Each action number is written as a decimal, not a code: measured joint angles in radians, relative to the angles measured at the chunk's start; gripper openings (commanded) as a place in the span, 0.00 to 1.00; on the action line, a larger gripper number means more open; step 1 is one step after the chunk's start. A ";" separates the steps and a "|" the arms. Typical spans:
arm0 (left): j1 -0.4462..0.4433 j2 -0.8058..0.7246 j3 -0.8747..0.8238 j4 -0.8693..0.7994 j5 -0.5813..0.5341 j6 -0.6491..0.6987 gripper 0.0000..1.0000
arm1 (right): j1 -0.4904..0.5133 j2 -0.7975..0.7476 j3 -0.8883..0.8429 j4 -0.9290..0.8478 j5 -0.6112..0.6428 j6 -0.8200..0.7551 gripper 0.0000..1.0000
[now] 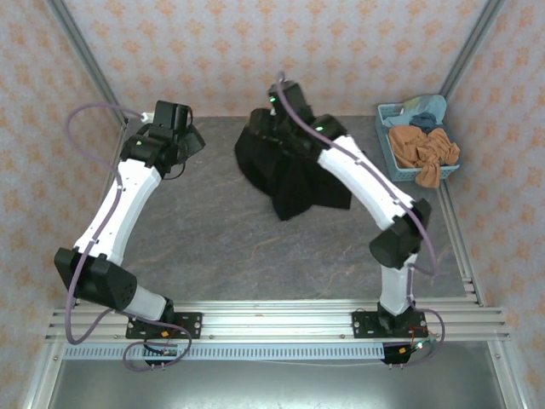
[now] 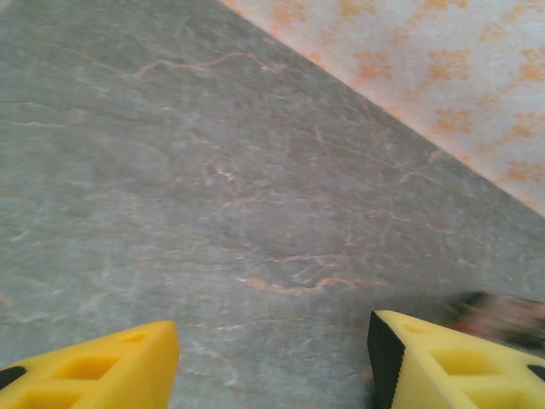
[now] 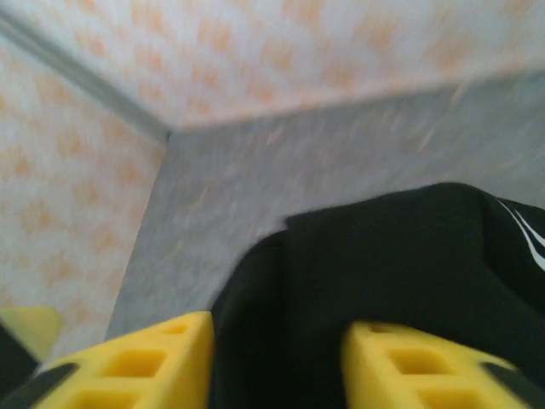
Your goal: Fold and stack the t-shirts
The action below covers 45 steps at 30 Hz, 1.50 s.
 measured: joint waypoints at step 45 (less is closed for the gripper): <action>-0.494 0.237 -0.229 -0.025 -0.054 0.000 0.00 | -0.587 -0.270 -0.787 0.035 0.017 0.175 0.58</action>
